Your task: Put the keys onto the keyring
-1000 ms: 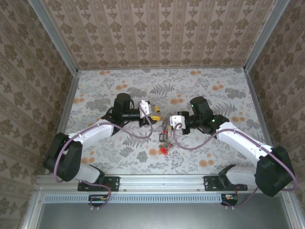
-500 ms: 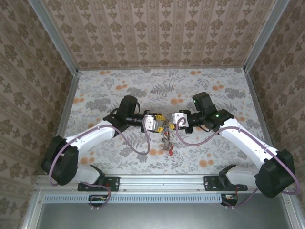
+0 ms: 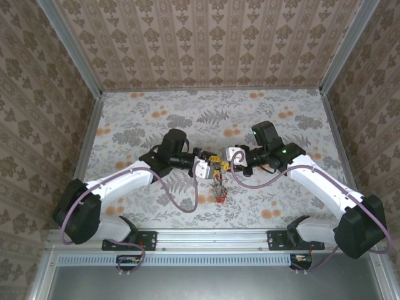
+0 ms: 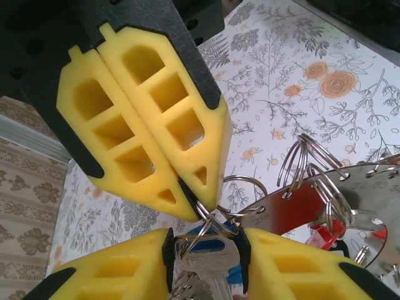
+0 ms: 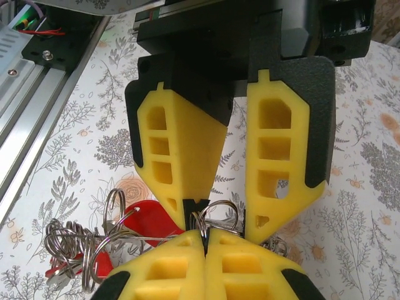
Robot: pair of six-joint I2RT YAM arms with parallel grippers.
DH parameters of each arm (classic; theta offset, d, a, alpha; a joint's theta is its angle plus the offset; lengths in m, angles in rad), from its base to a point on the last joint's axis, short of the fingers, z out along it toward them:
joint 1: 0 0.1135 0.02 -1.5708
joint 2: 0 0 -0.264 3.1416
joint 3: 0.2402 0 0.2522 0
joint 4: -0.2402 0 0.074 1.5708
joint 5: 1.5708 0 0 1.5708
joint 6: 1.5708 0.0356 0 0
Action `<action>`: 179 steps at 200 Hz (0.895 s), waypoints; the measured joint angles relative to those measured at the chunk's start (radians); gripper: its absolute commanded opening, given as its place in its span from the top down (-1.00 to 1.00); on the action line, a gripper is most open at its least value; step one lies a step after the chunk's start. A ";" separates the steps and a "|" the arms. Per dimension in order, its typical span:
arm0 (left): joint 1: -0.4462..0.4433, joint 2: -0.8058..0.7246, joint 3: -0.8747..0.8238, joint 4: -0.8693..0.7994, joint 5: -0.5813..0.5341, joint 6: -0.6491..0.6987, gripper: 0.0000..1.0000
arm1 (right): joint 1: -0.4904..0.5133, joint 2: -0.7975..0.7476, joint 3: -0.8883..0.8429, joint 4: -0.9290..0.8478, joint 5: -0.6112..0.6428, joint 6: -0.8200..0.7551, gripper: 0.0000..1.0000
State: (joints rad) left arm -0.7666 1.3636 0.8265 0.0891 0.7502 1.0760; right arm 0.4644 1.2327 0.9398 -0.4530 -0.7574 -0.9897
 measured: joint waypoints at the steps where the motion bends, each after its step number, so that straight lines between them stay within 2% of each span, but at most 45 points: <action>1: 0.000 0.000 0.000 0.000 0.000 0.001 0.40 | 0.000 0.000 0.000 0.000 0.000 0.000 1.00; 22: -0.002 -0.005 0.000 -0.018 -0.014 0.021 0.55 | 0.000 0.000 0.000 0.000 0.000 0.014 1.00; 49: -0.007 -0.026 0.000 -0.052 -0.038 0.036 0.61 | -0.003 0.000 -0.003 0.005 0.000 0.051 1.00; 112: -0.019 -0.041 0.000 -0.049 -0.131 0.040 0.89 | -0.016 0.000 -0.050 0.092 -0.004 0.181 1.00; 120: -0.019 -0.044 -0.001 -0.048 -0.145 0.038 1.00 | -0.019 0.000 -0.055 0.107 -0.004 0.198 1.00; 179: -0.040 -0.057 -0.050 0.021 -0.255 0.042 1.00 | -0.042 -0.003 -0.117 0.243 -0.014 0.371 1.00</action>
State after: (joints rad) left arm -0.8066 1.3064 0.7769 0.1104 0.4950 1.1183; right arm 0.4229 1.2293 0.8227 -0.2104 -0.7712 -0.6186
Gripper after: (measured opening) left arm 0.045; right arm 0.067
